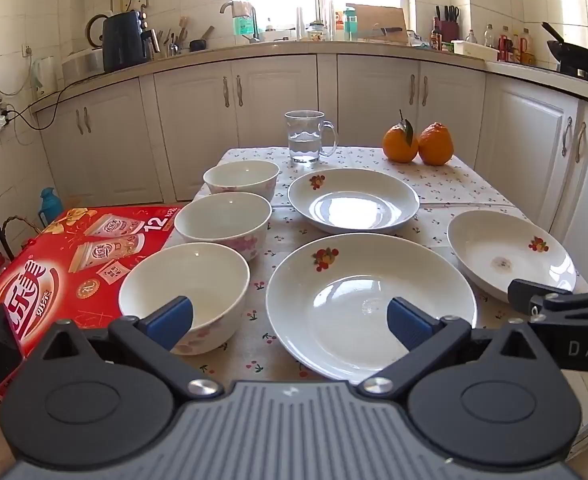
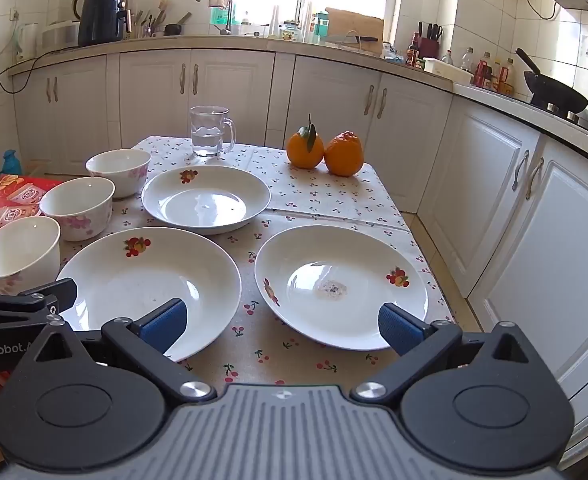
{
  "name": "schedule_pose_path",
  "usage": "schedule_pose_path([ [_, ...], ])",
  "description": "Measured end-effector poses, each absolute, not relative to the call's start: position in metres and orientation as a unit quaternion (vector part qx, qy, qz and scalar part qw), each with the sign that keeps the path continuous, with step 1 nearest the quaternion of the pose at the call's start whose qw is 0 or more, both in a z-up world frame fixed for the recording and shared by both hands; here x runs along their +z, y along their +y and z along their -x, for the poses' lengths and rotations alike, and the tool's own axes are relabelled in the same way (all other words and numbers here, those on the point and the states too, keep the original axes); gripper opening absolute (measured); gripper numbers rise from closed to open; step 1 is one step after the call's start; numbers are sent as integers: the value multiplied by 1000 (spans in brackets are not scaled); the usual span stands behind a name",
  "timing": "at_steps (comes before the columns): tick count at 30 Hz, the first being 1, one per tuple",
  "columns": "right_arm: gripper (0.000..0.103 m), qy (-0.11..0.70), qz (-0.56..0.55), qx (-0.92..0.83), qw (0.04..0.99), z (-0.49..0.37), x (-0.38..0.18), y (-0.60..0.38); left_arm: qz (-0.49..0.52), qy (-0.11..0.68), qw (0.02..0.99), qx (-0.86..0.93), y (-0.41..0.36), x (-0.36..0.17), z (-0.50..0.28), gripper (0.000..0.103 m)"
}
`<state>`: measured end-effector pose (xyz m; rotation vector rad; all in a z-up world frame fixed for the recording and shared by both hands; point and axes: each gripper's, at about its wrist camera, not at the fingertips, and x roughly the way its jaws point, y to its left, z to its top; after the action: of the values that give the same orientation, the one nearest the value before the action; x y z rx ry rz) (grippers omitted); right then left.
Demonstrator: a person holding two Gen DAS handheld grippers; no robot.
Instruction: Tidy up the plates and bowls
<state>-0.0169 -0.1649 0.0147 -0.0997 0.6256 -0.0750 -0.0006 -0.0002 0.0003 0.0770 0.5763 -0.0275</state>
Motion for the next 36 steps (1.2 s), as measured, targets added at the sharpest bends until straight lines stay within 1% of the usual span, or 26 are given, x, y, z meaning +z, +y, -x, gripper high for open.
schedule_pose_path([
  [36, 103, 305, 51, -37, 950, 19, 17, -165, -35, 288, 957, -16, 0, 1, -2, 102],
])
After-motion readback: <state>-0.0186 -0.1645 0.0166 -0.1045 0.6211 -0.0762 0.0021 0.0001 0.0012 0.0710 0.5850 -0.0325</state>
